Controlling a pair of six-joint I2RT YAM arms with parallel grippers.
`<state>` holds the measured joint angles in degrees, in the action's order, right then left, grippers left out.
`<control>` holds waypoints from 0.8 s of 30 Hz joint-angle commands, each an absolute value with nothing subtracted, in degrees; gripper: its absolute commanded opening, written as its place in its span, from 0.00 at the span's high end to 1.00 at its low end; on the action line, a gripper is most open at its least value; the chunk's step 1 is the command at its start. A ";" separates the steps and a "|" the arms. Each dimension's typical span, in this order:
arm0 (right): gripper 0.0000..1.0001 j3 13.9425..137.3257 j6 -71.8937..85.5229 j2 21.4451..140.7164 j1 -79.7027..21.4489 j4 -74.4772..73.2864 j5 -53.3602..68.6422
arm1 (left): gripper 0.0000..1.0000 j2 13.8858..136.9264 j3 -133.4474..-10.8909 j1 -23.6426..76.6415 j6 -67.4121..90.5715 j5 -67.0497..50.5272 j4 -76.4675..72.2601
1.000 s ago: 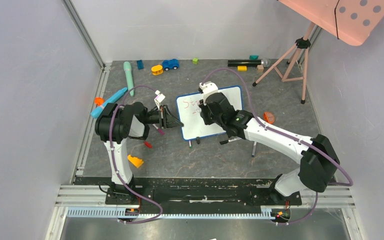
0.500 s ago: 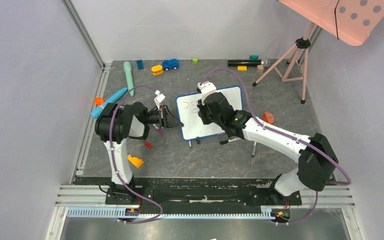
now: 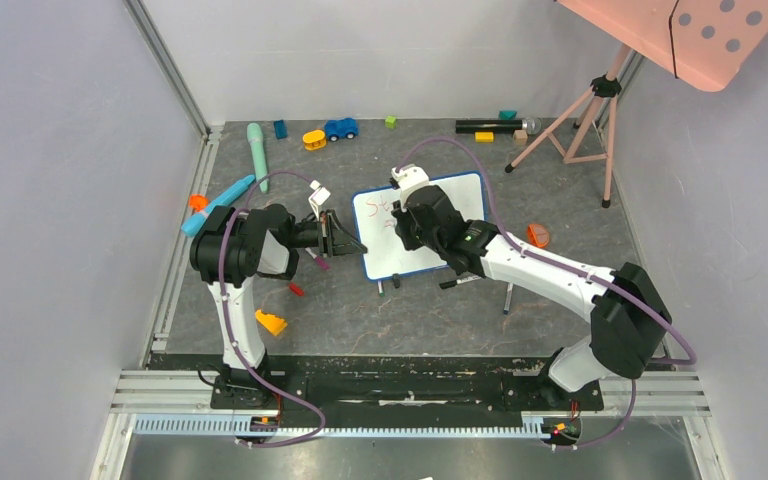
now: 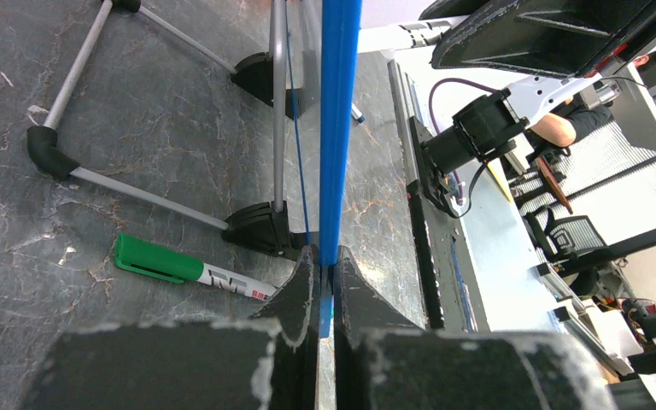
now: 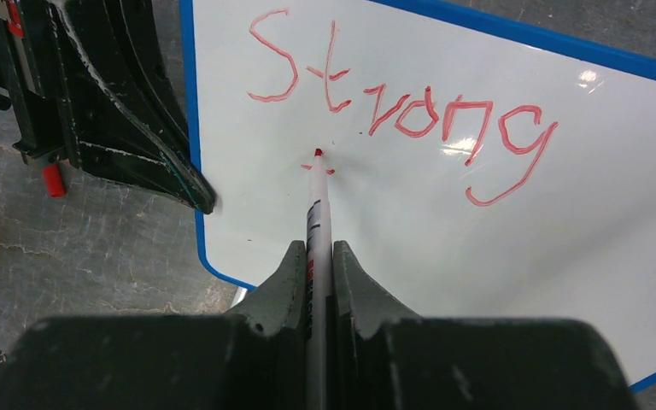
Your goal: Write a sentence on the whiteboard
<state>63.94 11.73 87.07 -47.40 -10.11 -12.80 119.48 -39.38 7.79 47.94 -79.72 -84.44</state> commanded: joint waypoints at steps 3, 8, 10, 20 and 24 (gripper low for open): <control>1.00 64.05 10.39 86.71 -47.20 -9.24 -13.89 | 0.98 119.48 -40.34 8.09 49.41 -81.39 -89.21; 1.00 62.59 10.54 86.10 -47.20 -9.35 -13.17 | 0.98 119.38 -40.22 8.17 49.31 -81.45 -89.21; 1.00 62.17 10.57 85.86 -47.20 -9.47 -13.16 | 0.98 119.34 -40.11 8.17 49.31 -81.39 -89.21; 1.00 59.68 10.86 84.94 -47.20 -10.04 -11.55 | 0.98 119.13 -40.07 8.17 49.22 -81.35 -89.21; 1.00 59.02 10.94 84.98 -47.23 -10.35 -10.62 | 0.98 119.28 -40.00 8.17 49.22 -81.26 -89.21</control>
